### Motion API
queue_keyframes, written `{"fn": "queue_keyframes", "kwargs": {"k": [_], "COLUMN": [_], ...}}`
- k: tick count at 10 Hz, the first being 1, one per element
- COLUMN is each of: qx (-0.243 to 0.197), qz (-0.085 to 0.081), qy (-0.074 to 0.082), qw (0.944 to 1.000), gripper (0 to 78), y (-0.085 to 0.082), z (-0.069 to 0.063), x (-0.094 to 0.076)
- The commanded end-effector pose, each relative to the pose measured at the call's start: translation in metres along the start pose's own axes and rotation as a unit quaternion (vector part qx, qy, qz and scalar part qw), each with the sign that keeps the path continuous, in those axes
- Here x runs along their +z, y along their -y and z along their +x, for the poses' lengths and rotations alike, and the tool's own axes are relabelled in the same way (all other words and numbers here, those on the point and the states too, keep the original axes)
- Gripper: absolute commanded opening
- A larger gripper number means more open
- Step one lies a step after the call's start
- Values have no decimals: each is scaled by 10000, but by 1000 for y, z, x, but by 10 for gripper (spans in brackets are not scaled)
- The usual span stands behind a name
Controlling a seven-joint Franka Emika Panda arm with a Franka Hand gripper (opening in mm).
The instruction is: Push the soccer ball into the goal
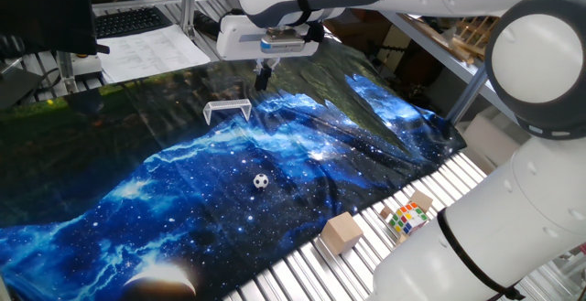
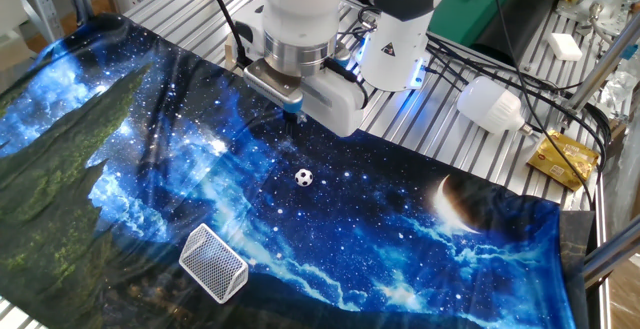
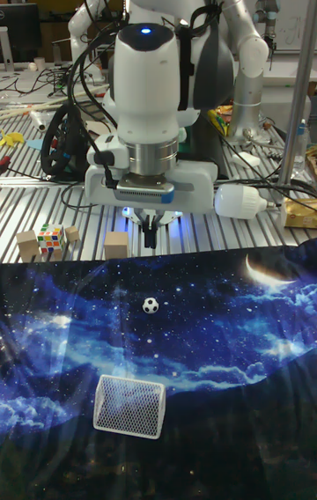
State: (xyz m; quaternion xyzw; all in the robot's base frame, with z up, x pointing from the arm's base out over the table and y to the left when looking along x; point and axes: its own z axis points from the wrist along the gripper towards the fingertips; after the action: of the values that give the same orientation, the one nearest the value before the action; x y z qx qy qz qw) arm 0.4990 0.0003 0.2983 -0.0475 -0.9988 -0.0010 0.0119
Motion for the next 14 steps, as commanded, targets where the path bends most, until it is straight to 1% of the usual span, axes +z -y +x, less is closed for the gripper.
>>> {"fn": "queue_keyframes", "kwargs": {"k": [1,2,6,8,9,11,14], "qx": [1047,1041,1041,994,894,972,956], "qz": [16,-58,-59,-61,-70,-51,-46], "qy": [-185,-196,-169,-163,-170,-178,-176], "qw": [9943,9944,9944,9949,9958,9951,9952], "gripper": [0,0,0,0,0,0,0], "y": [-2,-2,-2,-2,-2,-2,-2], "z": [1,1,1,1,1,1,1], "x": [-1,0,1,1,1,1,2]}}
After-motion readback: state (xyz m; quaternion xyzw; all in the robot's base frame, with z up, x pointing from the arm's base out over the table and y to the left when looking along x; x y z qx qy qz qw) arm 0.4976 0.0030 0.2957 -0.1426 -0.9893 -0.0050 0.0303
